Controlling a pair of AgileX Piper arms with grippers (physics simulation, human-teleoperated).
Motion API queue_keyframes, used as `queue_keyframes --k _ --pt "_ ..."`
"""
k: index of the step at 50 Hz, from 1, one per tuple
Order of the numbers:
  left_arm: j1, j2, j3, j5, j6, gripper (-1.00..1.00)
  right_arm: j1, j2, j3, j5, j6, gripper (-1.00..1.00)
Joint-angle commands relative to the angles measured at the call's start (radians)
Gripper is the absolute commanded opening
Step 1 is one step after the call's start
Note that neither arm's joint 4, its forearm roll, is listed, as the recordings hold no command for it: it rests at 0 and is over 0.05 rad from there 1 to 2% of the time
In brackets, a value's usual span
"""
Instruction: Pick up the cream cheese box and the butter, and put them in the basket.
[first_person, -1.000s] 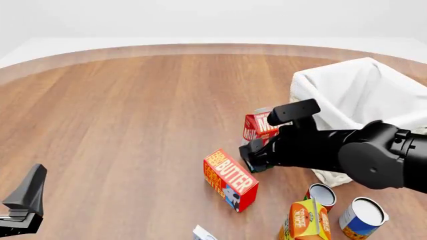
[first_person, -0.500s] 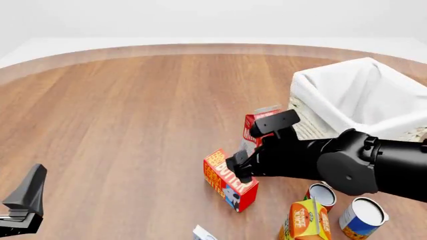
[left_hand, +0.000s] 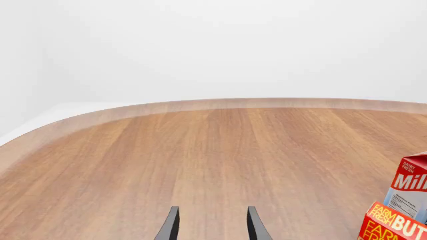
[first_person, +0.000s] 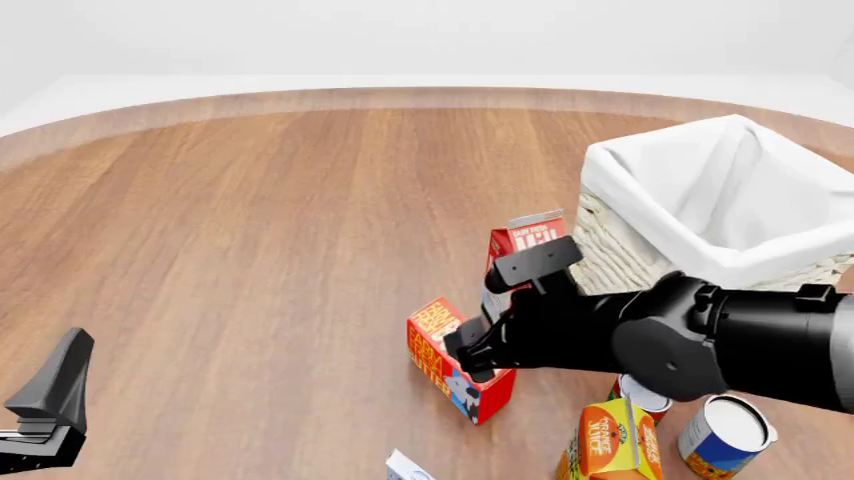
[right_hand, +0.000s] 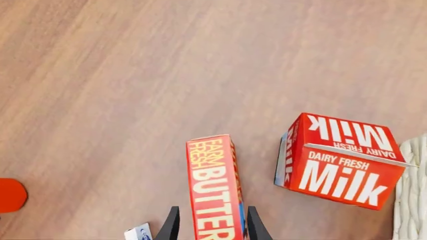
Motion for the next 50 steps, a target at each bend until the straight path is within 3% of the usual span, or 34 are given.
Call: queue_keyframes --k 1,50 --pt "0.0 0.0 0.0 0.0 0.0 1.0 0.003 0.021 0.007 -0.011 0.003 1.0" --pt "0.0 0.0 0.0 0.0 0.0 1.0 0.022 0.114 0.045 -0.097 0.05 1.0"
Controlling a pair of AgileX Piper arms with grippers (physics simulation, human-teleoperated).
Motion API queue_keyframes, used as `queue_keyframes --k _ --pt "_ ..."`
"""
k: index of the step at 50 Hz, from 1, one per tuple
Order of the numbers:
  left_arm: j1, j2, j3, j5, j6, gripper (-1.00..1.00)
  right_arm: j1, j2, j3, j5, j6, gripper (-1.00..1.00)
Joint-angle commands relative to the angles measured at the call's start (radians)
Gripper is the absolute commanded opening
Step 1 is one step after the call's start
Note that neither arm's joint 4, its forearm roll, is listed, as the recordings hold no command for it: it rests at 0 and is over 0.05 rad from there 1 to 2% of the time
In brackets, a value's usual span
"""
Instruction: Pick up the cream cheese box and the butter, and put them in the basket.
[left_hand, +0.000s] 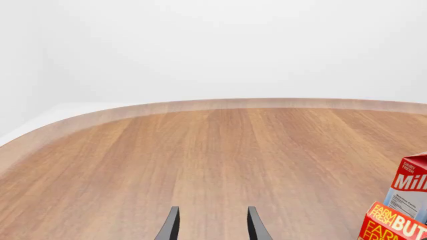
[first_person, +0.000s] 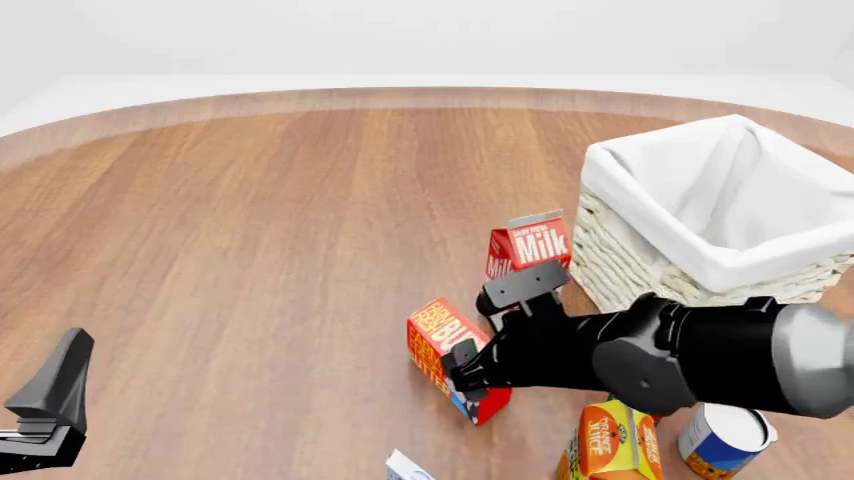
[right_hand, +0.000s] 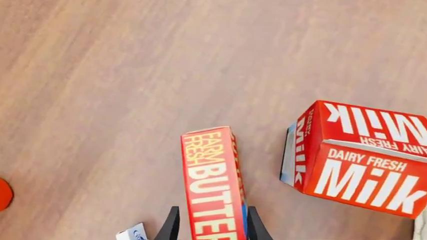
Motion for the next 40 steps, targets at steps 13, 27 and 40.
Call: queue_keyframes --k 13,27,40 --pt "0.0 0.0 0.0 0.0 0.0 1.0 0.009 0.044 0.018 -0.04 0.019 1.0" --pt "0.0 0.0 0.0 0.0 0.0 1.0 0.01 0.056 0.034 -0.054 0.026 1.0" --pt "0.0 0.0 0.0 0.0 0.0 1.0 0.014 0.067 0.029 -0.059 0.03 1.0"
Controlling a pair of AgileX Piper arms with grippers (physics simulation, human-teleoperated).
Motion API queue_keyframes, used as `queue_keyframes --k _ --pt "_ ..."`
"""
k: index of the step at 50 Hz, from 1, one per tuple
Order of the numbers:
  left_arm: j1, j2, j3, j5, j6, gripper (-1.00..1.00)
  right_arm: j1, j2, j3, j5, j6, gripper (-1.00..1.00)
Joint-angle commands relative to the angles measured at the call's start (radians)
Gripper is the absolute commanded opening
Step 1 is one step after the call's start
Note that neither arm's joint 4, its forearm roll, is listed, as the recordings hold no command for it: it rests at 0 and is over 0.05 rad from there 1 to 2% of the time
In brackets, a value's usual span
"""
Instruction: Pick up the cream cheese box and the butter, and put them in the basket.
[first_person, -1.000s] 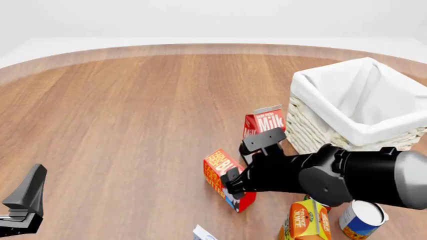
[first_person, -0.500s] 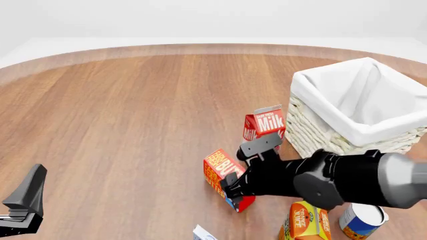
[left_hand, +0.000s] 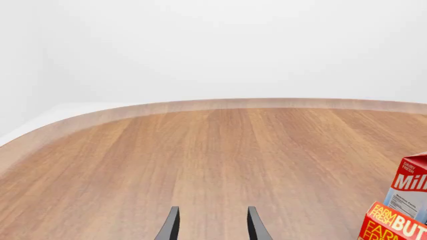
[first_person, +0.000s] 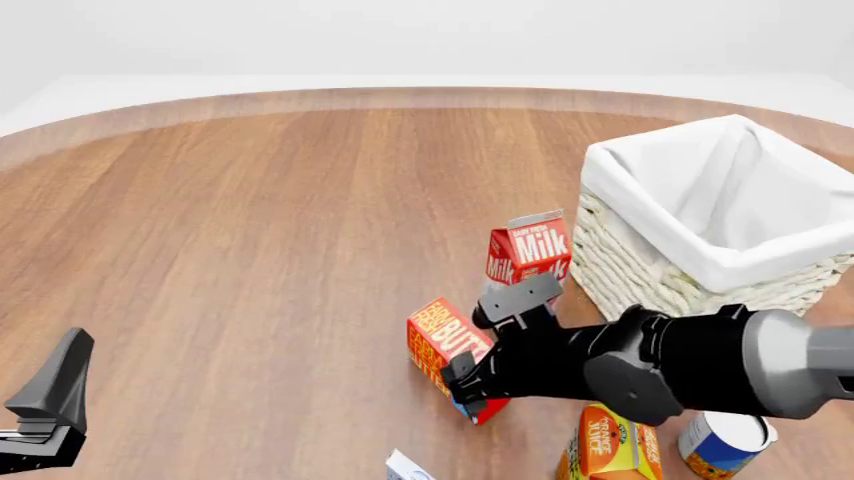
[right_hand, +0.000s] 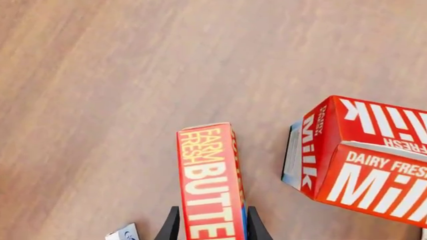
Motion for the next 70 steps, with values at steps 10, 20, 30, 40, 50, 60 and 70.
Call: queue_keyframes --k 10,20,30,40,50,60,70 --pt "0.0 0.0 0.0 0.0 0.0 1.0 0.013 0.019 0.006 -0.007 0.002 1.0" --pt "0.0 0.0 0.0 0.0 0.0 1.0 0.012 0.019 0.006 -0.008 0.002 1.0" --pt "0.0 0.0 0.0 0.0 0.0 1.0 0.012 0.012 -0.009 0.009 -0.001 -1.0" --pt "0.0 0.0 0.0 0.0 0.0 1.0 -0.014 -0.05 -0.069 0.095 -0.053 -1.0" --pt "0.0 0.0 0.0 0.0 0.0 1.0 -0.013 -0.096 -0.135 0.173 -0.093 -1.0" --pt "0.0 0.0 0.0 0.0 0.0 1.0 -0.013 -0.143 -0.179 0.238 -0.119 -1.0" --pt "0.0 0.0 0.0 0.0 0.0 1.0 -0.037 -0.235 -0.226 0.316 -0.17 -1.0"
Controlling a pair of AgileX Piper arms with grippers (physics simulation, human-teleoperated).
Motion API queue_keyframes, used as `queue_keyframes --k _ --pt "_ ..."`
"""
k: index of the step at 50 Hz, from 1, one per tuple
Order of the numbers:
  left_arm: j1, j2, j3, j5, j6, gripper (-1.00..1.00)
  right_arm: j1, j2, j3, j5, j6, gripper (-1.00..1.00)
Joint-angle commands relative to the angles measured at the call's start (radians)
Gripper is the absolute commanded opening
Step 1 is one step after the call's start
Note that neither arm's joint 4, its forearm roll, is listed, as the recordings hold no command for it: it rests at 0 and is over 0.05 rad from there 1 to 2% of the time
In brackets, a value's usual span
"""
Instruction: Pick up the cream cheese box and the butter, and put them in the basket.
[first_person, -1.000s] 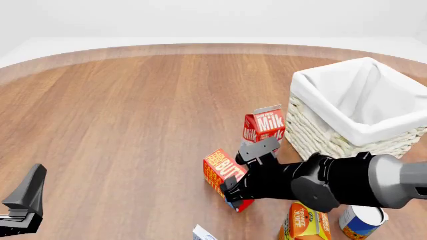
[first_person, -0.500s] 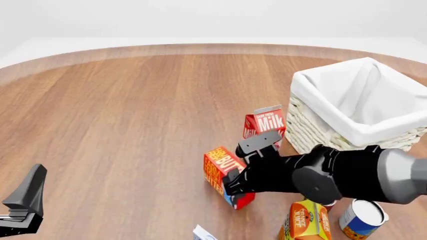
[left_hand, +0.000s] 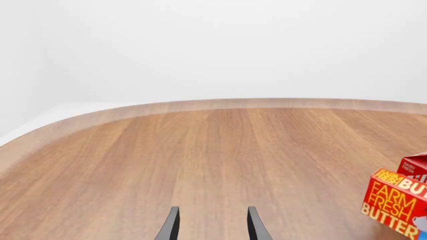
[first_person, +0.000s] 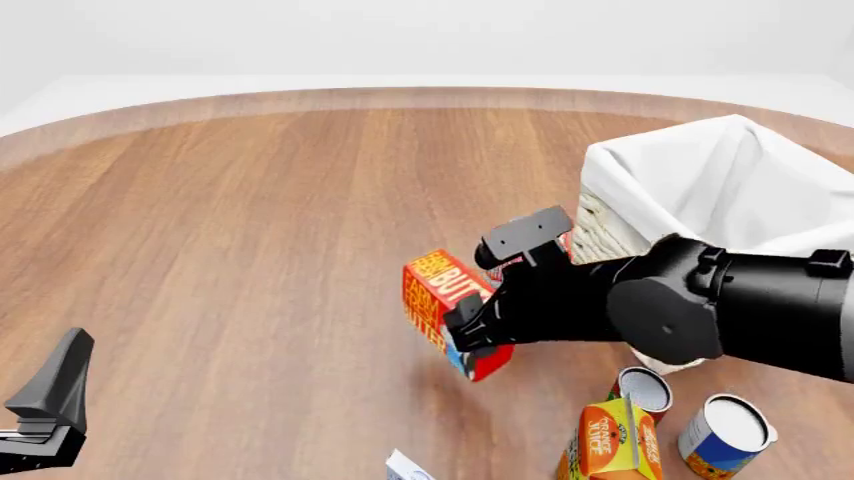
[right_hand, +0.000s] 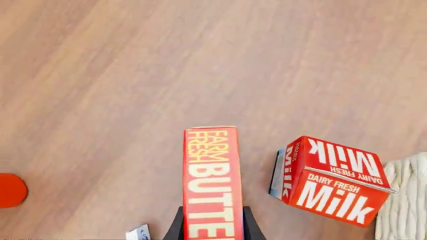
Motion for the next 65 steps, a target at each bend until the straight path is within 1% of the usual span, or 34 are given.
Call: queue_keyframes --k 1,5,6,14,15,21,29,32,33,35,37,40,41,42,43,44,45,47,48,50,51,52,55,58,62,63,65 --pt "0.0 0.0 0.0 0.0 0.0 1.0 -0.018 -0.099 -0.066 0.081 -0.036 -1.0" --pt "0.0 0.0 0.0 0.0 0.0 1.0 -0.018 -0.099 -0.066 0.081 -0.036 -1.0" --pt "0.0 0.0 0.0 0.0 0.0 1.0 -0.026 -0.133 -0.077 0.101 -0.044 -1.0" --pt "0.0 0.0 0.0 0.0 0.0 1.0 -0.06 -0.2 -0.111 0.137 -0.066 -1.0" --pt "0.0 0.0 0.0 0.0 0.0 1.0 -0.068 -0.213 -0.118 0.143 -0.077 -1.0" --pt "0.0 0.0 0.0 0.0 0.0 1.0 -0.091 -0.266 -0.152 0.173 -0.086 -1.0" --pt "0.0 0.0 0.0 0.0 0.0 1.0 -0.136 -0.275 -0.206 0.164 -0.098 -1.0" --pt "0.0 0.0 0.0 0.0 0.0 1.0 -0.136 -0.275 -0.206 0.164 -0.098 -1.0" --pt "0.0 0.0 0.0 0.0 0.0 1.0 -0.169 -0.293 -0.217 0.156 -0.104 -1.0" --pt "0.0 0.0 0.0 0.0 0.0 1.0 -0.18 -0.3 -0.218 0.152 -0.097 -1.0" --pt "0.0 0.0 0.0 0.0 0.0 1.0 -0.22 -0.323 -0.214 0.142 -0.1 -1.0" --pt "0.0 0.0 0.0 0.0 0.0 1.0 -0.22 -0.323 -0.214 0.142 -0.1 -1.0" --pt "0.0 0.0 0.0 0.0 0.0 1.0 -0.277 -0.351 -0.208 0.122 -0.084 -1.0" --pt "0.0 0.0 0.0 0.0 0.0 1.0 -0.355 -0.377 -0.206 0.108 -0.078 -1.0" --pt "0.0 0.0 0.0 0.0 0.0 1.0 -0.388 -0.388 -0.205 0.106 -0.061 -1.0" --pt "0.0 0.0 0.0 0.0 0.0 1.0 -0.437 -0.41 -0.217 0.12 -0.058 -1.0" --pt "0.0 0.0 0.0 0.0 0.0 1.0 -0.464 -0.419 -0.221 0.124 -0.054 -1.0" --pt "0.0 0.0 0.0 0.0 0.0 1.0 -0.506 -0.43 -0.222 0.118 -0.029 -1.0" --pt "0.0 0.0 0.0 0.0 0.0 1.0 -0.526 -0.436 -0.22 0.113 -0.029 -1.0" --pt "0.0 0.0 0.0 0.0 0.0 1.0 -0.537 -0.443 -0.205 0.099 -0.006 -1.0" --pt "0.0 0.0 0.0 0.0 0.0 1.0 -0.542 -0.447 -0.19 0.084 -0.013 -1.0" --pt "0.0 0.0 0.0 0.0 0.0 1.0 -0.556 -0.455 -0.178 0.08 0.004 -1.0" --pt "0.0 0.0 0.0 0.0 0.0 1.0 -0.556 -0.455 -0.177 0.08 0.004 -1.0" --pt "0.0 0.0 0.0 0.0 0.0 1.0 -0.622 -0.491 -0.173 0.084 0.034 -1.0" --pt "0.0 0.0 0.0 0.0 0.0 1.0 -0.622 -0.491 -0.173 0.084 0.034 -1.0" --pt "0.0 0.0 0.0 0.0 0.0 1.0 -0.648 -0.505 -0.164 0.084 0.055 -1.0" --pt "0.0 0.0 0.0 0.0 0.0 1.0 -0.657 -0.512 -0.158 0.08 0.068 -1.0"
